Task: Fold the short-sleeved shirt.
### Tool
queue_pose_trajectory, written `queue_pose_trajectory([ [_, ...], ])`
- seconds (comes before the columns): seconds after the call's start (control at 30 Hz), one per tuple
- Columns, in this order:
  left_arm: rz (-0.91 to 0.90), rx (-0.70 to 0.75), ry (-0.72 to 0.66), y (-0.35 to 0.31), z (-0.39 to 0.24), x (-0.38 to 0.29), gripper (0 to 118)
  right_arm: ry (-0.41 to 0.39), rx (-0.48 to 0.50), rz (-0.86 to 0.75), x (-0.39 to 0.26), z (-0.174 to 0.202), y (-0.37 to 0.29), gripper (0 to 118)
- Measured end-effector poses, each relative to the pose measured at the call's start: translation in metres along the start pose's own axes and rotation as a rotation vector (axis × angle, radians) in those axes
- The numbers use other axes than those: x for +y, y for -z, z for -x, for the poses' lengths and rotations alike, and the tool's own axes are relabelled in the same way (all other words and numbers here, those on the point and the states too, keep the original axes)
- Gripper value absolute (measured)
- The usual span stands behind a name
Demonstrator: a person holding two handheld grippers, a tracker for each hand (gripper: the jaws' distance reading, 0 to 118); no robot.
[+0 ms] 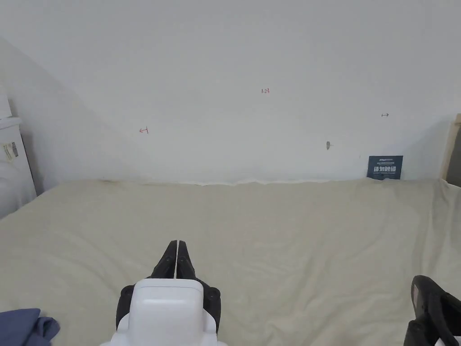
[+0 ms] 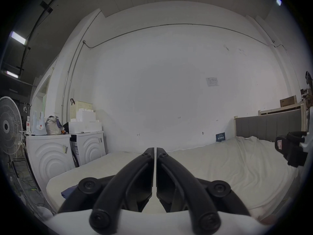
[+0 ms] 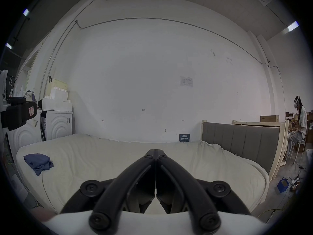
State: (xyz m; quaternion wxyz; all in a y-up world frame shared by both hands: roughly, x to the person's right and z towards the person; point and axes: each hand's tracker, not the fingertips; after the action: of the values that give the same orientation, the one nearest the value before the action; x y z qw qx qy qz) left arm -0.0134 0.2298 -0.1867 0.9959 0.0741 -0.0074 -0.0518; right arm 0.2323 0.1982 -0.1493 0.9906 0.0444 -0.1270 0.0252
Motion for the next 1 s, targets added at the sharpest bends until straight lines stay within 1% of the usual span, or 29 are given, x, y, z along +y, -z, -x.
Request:
queue_pose_trajectory([
  [0.13,-0.011,0.003,-0.011,-0.001,0.004,0.000,3,-0.006,0.010,0.009,0.000,0.005,0.001,1],
  [0.17,-0.016,-0.009,-0.024,-0.001,0.008,0.000,3,-0.011,0.013,0.007,0.001,0.006,0.001,1],
  [0.2,-0.027,-0.054,-0.068,-0.001,0.012,-0.001,6,-0.016,0.018,0.003,0.001,0.007,0.001,1],
  [0.23,-0.022,-0.063,-0.084,0.001,0.015,-0.001,18,-0.018,0.019,-0.001,0.002,0.008,0.000,1],
  [0.27,-0.010,-0.045,-0.073,0.002,0.017,0.000,56,-0.022,0.018,-0.006,0.002,0.009,0.000,3],
  [0.3,-0.001,-0.033,-0.077,0.003,0.018,0.000,91,-0.024,0.017,-0.010,0.002,0.010,0.000,10],
  [0.33,0.007,-0.018,-0.079,0.004,0.019,-0.002,115,-0.025,0.019,-0.014,0.003,0.011,0.001,24],
  [0.43,0.029,-0.011,-0.109,0.006,0.025,-0.008,118,-0.017,0.039,-0.019,0.003,0.011,0.001,45],
  [0.47,0.033,0.002,-0.109,0.005,0.023,-0.007,118,-0.013,0.039,-0.014,0.002,0.012,0.002,79],
  [0.5,0.043,0.009,-0.105,0.006,0.025,-0.008,118,-0.007,0.032,-0.013,0.001,0.012,0.002,98],
  [0.53,0.050,0.007,-0.103,0.007,0.026,-0.009,118,0.001,0.022,-0.023,0.000,0.012,0.001,106],
  [0.6,0.070,0.000,-0.093,0.009,0.026,-0.009,118,0.006,0.011,-0.034,-0.001,0.012,0.000,107],
  [0.63,0.079,-0.011,-0.095,0.011,0.028,-0.009,118,0.000,0.009,-0.031,-0.002,0.012,0.001,110],
  [0.67,0.084,-0.031,-0.103,0.013,0.032,-0.010,118,-0.016,0.001,-0.019,-0.002,0.013,0.004,118],
  [0.7,0.094,-0.073,-0.127,0.013,0.035,-0.010,118,-0.040,-0.002,0.013,-0.003,0.014,0.005,118],
  [0.73,0.095,-0.107,-0.144,0.011,0.038,-0.008,118,-0.040,-0.006,0.004,-0.002,0.013,0.009,118],
  [0.8,0.081,-0.108,-0.166,0.010,0.044,-0.005,118,-0.055,-0.003,0.009,-0.005,0.013,0.013,118],
  [0.87,0.070,-0.080,-0.168,0.009,0.044,0.003,118,-0.063,-0.002,0.013,-0.005,0.013,0.016,118],
  [0.93,0.057,-0.003,-0.149,0.011,0.042,0.008,118,-0.067,-0.003,0.019,-0.004,0.013,0.015,118],
  [1.0,0.087,0.050,-0.119,0.013,0.042,0.013,118,-0.065,0.003,0.024,-0.004,0.014,0.015,118],
])
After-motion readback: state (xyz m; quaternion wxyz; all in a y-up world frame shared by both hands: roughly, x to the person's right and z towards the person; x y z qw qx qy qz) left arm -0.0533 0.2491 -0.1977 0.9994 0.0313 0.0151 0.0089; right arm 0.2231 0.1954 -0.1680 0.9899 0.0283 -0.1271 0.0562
